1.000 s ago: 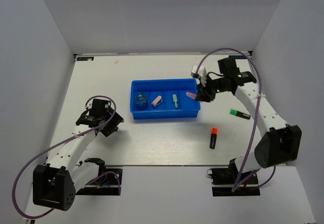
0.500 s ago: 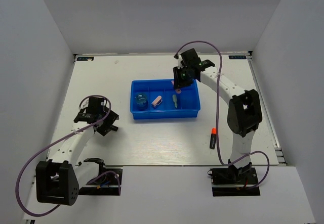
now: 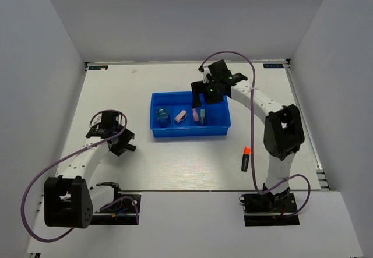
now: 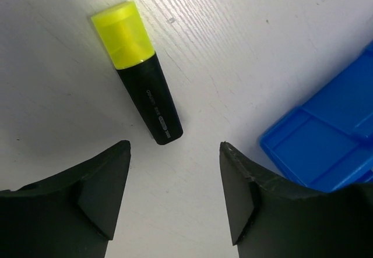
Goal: Sort the stationery into containers
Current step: Place the stationery in the storage box, then pick up the pen from the center of the board.
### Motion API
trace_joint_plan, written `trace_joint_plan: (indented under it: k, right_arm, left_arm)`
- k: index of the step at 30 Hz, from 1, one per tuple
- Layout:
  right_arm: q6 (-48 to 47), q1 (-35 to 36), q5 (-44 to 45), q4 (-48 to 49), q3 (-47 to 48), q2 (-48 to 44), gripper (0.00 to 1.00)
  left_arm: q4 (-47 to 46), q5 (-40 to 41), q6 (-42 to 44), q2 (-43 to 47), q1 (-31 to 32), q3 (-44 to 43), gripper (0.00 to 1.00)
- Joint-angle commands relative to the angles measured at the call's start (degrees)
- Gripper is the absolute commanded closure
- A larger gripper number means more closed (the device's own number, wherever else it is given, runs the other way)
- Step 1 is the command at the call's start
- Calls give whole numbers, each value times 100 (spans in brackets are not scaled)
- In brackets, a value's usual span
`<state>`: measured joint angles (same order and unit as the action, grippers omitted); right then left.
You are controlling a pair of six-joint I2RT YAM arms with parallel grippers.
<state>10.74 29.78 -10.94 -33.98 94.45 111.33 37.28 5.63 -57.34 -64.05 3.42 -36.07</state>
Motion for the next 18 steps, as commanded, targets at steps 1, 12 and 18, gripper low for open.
trace_joint_plan:
  k: [1, 12, 18]
  right_arm:
    - [-503, -60, -786, 749, -488, -857, 10]
    - [-651, -420, -1288, 1393, -2437, -3105, 59]
    - [-854, -543, -1139, 1560, -3099, -3916, 59]
  left_arm:
    - [-45, 272, -110, -107, -43, -48, 29]
    - [403, 588, -260, -1601, 106, -891, 38]
    - [701, 781, -330, -2278, 220, -1235, 39]
